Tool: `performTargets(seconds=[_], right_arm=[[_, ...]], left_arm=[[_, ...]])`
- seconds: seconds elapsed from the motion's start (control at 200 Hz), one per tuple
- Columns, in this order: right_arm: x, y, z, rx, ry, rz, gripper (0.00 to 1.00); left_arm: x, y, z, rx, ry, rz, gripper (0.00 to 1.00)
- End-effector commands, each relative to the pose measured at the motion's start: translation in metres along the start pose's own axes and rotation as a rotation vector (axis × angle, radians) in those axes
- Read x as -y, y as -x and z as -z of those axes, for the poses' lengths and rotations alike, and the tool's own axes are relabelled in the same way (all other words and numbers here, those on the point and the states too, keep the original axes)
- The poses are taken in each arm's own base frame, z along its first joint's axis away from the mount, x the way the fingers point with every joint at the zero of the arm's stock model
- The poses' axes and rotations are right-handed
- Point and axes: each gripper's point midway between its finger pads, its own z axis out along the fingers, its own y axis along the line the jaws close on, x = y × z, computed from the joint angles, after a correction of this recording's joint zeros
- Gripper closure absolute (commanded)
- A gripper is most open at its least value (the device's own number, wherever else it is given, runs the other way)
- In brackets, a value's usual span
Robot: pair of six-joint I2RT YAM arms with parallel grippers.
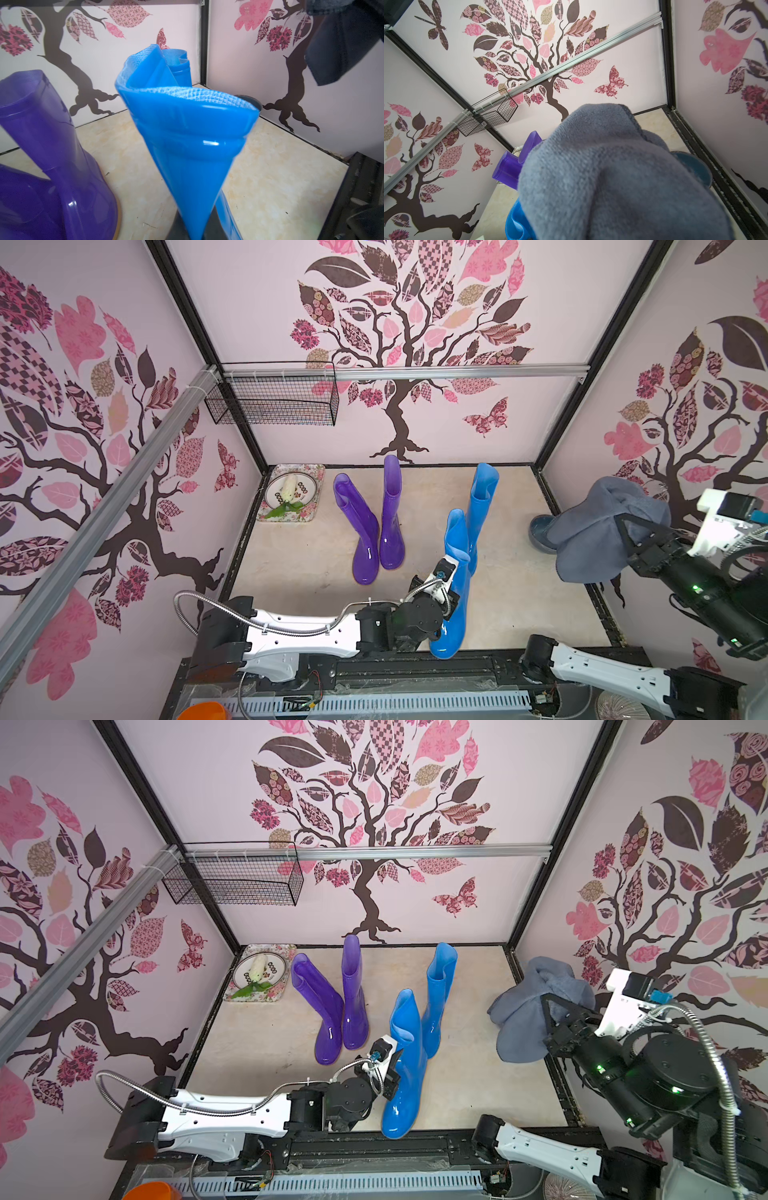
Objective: Wipe the rubber boots with a cloth
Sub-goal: Pick up the rubber boot from the center of the board, then place the rubber boot at the center of the board.
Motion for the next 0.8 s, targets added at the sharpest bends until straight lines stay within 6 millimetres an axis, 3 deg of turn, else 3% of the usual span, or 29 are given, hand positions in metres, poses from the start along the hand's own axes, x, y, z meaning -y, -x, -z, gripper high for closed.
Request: performTargets(seconds=[0.0, 0.205, 0.335, 0.48, 0.585, 0.795], right_arm=[[0.015, 0.015, 0.003, 0.057, -0.100, 0.036, 1.00], [0.026, 0.042, 0.015, 0.147, -0.145, 0.029, 1.00], [0.026, 0.049, 0.018, 0.160, -0.141, 0.033, 1.00], [0.026, 0.045, 0.018, 0.141, -0.133, 0.052, 1.00], [0.029, 0.047, 0.024, 0.141, -0.112, 0.036, 1.00], [0.029, 0.047, 0.028, 0.128, -0.081, 0.034, 1.00]], left_arm=[[0.026, 0.052, -0.006, 0.097, -0.068, 0.098, 1.00], [0.078, 0.051, -0.038, 0.075, -0.156, 0.087, 1.00], [0.094, 0.052, -0.061, 0.070, -0.151, 0.058, 1.00], [0.084, 0.045, -0.105, 0.047, -0.106, 0.031, 1.00], [0.073, 0.055, -0.130, 0.070, -0.050, 0.002, 1.00], [0.074, 0.068, -0.158, 0.088, -0.054, -0.005, 1.00]])
